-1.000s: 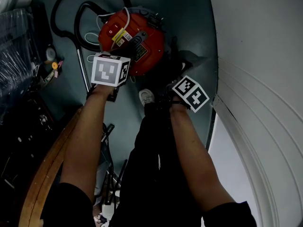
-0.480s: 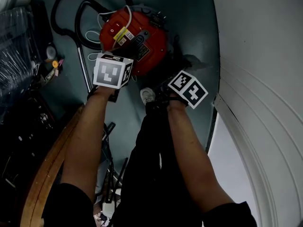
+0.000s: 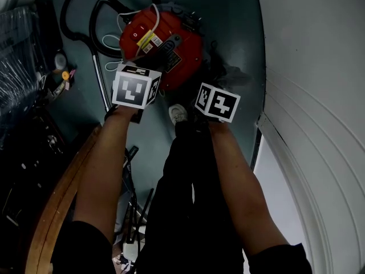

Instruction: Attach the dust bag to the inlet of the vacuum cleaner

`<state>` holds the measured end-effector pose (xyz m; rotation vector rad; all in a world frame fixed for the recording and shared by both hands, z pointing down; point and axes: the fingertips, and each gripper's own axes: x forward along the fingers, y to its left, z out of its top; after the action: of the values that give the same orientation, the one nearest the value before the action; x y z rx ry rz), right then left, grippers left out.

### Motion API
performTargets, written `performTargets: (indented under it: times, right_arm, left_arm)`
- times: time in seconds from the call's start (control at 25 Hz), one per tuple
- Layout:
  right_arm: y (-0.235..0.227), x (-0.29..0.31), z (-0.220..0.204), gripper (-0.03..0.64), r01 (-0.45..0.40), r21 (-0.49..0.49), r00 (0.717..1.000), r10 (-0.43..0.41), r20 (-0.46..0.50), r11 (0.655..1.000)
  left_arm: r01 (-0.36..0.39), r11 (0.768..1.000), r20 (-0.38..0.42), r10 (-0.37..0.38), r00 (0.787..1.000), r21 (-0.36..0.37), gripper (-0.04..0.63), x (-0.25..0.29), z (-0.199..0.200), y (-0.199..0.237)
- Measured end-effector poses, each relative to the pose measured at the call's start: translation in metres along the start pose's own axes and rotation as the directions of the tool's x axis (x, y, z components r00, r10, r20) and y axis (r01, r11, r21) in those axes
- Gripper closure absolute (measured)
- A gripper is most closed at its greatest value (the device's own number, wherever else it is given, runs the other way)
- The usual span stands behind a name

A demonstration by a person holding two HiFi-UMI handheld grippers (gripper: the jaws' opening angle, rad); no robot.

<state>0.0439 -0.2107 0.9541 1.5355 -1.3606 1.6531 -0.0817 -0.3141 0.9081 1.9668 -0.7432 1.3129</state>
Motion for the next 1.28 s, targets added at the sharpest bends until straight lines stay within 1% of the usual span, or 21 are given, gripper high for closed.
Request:
performTargets:
  times: [0.08,0.2,0.32,0.48,0.52,0.56,0.6,0.64,0.68,0.72,0.76,0.84,0.92,0.96,1.04,1.08,1.16,1.2,1.24,1.28]
  right_arm:
    - [0.002,0.0,0.001,0.572,-0.011,-0.015,1.0,0.011,-0.023,1.0]
    - [0.004,0.0,0.002,0.569,-0.01,0.004,1.0,0.01,-0.028,1.0]
    - [0.003,0.0,0.003,0.562,-0.009,0.043,1.0,0.009,-0.001,0.999]
    - [0.002,0.001,0.002,0.534,-0.049,0.106,0.998,0.044,0.043,0.993]
    - [0.002,0.0,0.0,0.505,-0.058,0.124,0.997,0.052,0.055,0.991]
    - [0.002,-0.004,-0.003,0.441,-0.066,0.141,0.996,0.056,0.073,0.988]
    - [0.0,-0.011,-0.004,0.402,-0.069,0.153,0.993,0.054,0.103,0.986]
    - [-0.004,-0.021,-0.003,0.399,-0.069,0.157,0.988,0.046,0.148,0.985]
    - [-0.008,-0.034,-0.001,0.414,-0.071,0.153,0.978,0.039,0.204,0.986]
    - [-0.013,-0.048,0.0,0.509,-0.076,0.141,0.965,0.037,0.26,0.987]
    - [-0.018,-0.062,0.0,0.618,-0.08,0.121,0.952,0.04,0.303,0.989]
    - [-0.026,-0.082,-0.005,0.618,-0.074,0.058,0.939,0.05,0.339,0.996]
    - [-0.031,-0.096,-0.011,0.618,-0.046,-0.018,0.937,0.049,0.347,0.999]
    - [-0.031,-0.104,-0.013,0.618,-0.024,-0.069,0.935,0.046,0.35,0.997]
    - [-0.024,-0.119,-0.014,0.618,0.019,-0.187,0.932,0.051,0.36,0.982]
    - [-0.019,-0.128,-0.012,0.618,0.027,-0.234,0.929,0.062,0.365,0.972]
    - [-0.007,-0.149,-0.007,0.618,0.022,-0.285,0.92,0.092,0.381,0.958]
    - [0.0,-0.161,-0.004,0.618,0.018,-0.295,0.913,0.105,0.394,0.955]
    - [0.007,-0.175,0.0,0.618,0.017,-0.299,0.905,0.113,0.411,0.954]
    - [0.014,-0.191,0.005,0.618,0.024,-0.298,0.895,0.113,0.432,0.954]
  left_arm:
    - [0.001,1.0,0.003,-0.001,1.0,0.001,0.394,0.0,0.0,0.0]
    - [0.003,1.0,0.004,-0.003,1.0,0.002,0.394,0.0,-0.001,0.0]
    - [0.01,1.0,0.003,-0.01,1.0,0.004,0.396,0.0,0.0,-0.001]
    - [0.03,0.999,0.038,-0.029,0.999,-0.016,0.385,-0.001,0.002,-0.002]
    - [0.03,0.999,0.043,-0.029,0.999,-0.023,0.382,-0.002,0.001,-0.002]
    - [0.025,0.999,0.046,-0.024,0.999,-0.029,0.379,-0.002,0.001,-0.002]
    - [0.016,0.999,0.052,-0.015,0.999,-0.032,0.376,-0.003,0.001,-0.001]
    - [0.004,1.0,0.065,-0.002,0.998,-0.031,0.374,-0.004,0.001,-0.001]
    - [-0.01,1.0,0.083,0.012,0.997,-0.026,0.373,-0.005,0.003,0.0]
    - [-0.025,1.0,0.099,0.027,0.995,-0.019,0.371,-0.006,0.004,0.001]
    - [-0.039,0.999,0.111,0.04,0.993,-0.011,0.371,-0.007,0.004,0.001]
    - [-0.066,0.998,0.12,0.065,0.991,0.002,0.371,-0.009,0.005,0.001]
    - [-0.098,0.995,0.136,0.097,0.986,0.001,0.359,-0.015,0.006,0.001]
    - [-0.118,0.993,0.155,0.117,0.981,-0.004,0.357,-0.021,0.006,0.001]
    - [-0.155,0.988,0.197,0.154,0.968,-0.007,0.359,-0.038,0.009,-0.002]
    - [-0.168,0.986,0.215,0.164,0.963,0.0,0.384,-0.048,0.01,-0.006]
    - [-0.186,0.982,0.257,0.178,0.95,0.008,0.526,-0.075,0.013,-0.017]
    - [-0.184,0.983,0.288,0.177,0.941,0.0,0.595,-0.091,0.015,-0.024]
    - [-0.165,0.986,0.323,0.162,0.932,-0.018,0.595,-0.109,0.017,-0.033]
    - [-0.128,0.991,0.358,0.134,0.924,-0.041,0.595,-0.127,0.02,-0.044]
